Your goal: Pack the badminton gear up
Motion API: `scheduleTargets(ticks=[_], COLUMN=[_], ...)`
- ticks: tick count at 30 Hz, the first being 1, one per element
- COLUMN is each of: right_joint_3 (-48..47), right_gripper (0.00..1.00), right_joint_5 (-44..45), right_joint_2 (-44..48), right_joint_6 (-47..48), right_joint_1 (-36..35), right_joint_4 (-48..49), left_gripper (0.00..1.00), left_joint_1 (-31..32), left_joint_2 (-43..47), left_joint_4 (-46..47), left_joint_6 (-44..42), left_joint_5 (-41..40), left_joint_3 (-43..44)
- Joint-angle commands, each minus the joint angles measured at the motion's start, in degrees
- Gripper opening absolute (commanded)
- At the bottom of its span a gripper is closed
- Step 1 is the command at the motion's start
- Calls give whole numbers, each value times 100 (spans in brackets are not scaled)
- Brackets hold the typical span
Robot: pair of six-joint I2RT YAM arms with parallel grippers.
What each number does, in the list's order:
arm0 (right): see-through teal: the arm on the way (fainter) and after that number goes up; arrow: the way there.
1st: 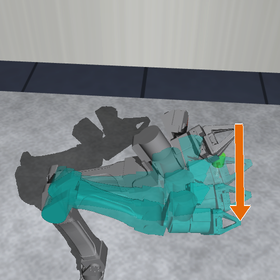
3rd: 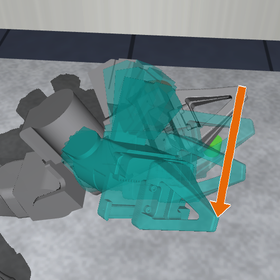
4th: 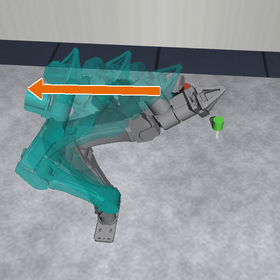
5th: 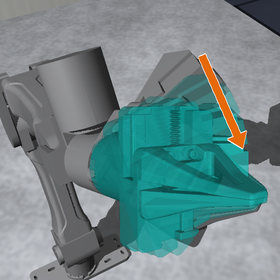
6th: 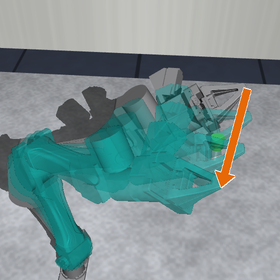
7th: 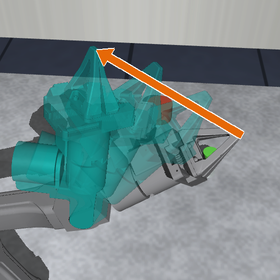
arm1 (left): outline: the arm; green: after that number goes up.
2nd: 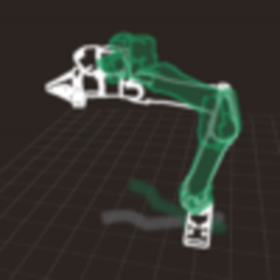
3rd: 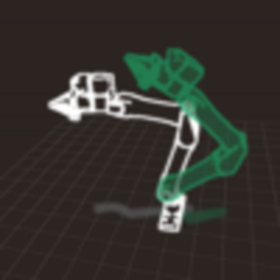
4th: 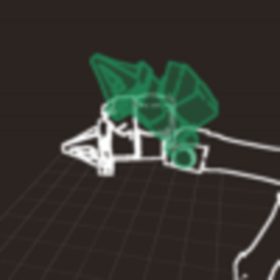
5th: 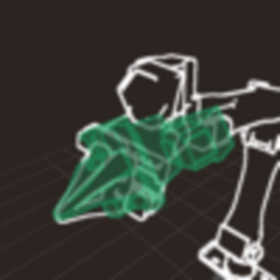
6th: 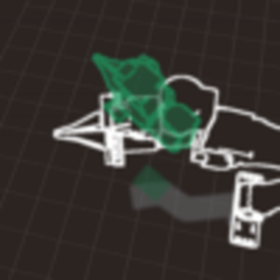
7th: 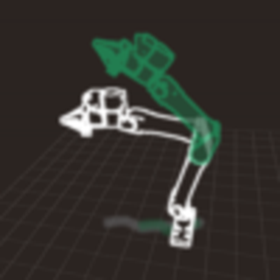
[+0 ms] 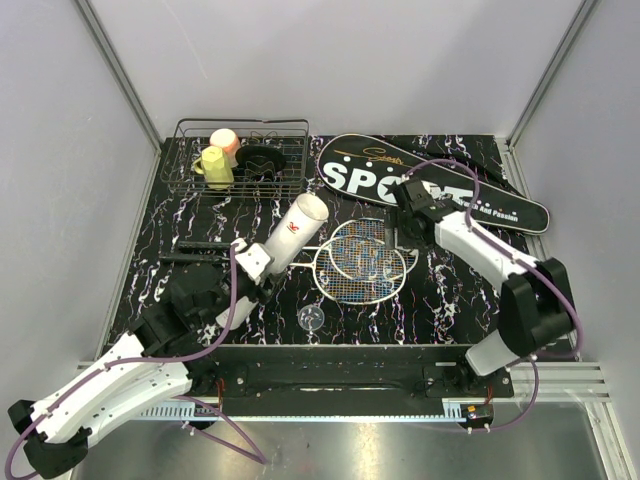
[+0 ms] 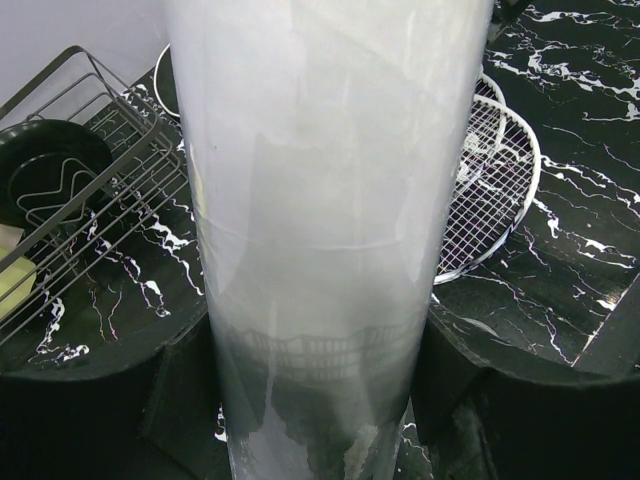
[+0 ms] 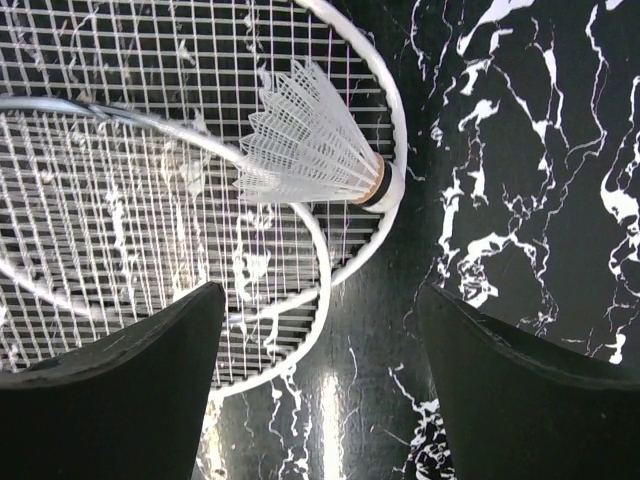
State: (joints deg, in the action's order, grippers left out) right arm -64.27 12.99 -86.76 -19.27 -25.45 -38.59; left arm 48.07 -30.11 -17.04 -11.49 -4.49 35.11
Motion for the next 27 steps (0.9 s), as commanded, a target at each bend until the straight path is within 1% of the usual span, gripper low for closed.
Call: scheduleTargets(ticks=[1,3,7,11,14,15,16,19,23,26,27], right_joint_3=[-638,-910,-1368,-1772,-2097,-2316,-2422,-2626,-2459,-2336,-2310], right_gripper=[86,83,80,79,78,77,76,72,59,53,41], right_joint_5=[536,686,1362,1600,1829,1890,1943,2040,2102,2216,2242], right_joint_2=[-542,-753,-1412,-1765,-2151,-2283,-2519,-2801,-2750,-2697,-2680], right_joint_6=[-41,-147,-376,-893,-1113,-1158,-1193,-1246,-1264,-1194,-1167], right_joint_1=[5,14,14,14,14,14,14,14,14,14,14], right_joint_4=[97,54,-201,-430,-684,-920,-1062,-1379,-1450,-1423,-1432], left_gripper=[11,11,11,11,11,11,11,11,11,11,11], left_joint_1=[9,9,9,9,9,9,9,9,9,9,9], left_joint_2=[31,40,75,67,58,58,75,101,119,93,75], left_joint_4=[500,500,500,517,500,508,508,500,508,517,517], left_joint_6=[76,76,85,94,85,85,94,94,94,85,94], left_joint_5=[124,115,106,124,133,133,133,124,115,141,159], left_joint_3=[286,294,277,277,286,286,277,277,268,277,285])
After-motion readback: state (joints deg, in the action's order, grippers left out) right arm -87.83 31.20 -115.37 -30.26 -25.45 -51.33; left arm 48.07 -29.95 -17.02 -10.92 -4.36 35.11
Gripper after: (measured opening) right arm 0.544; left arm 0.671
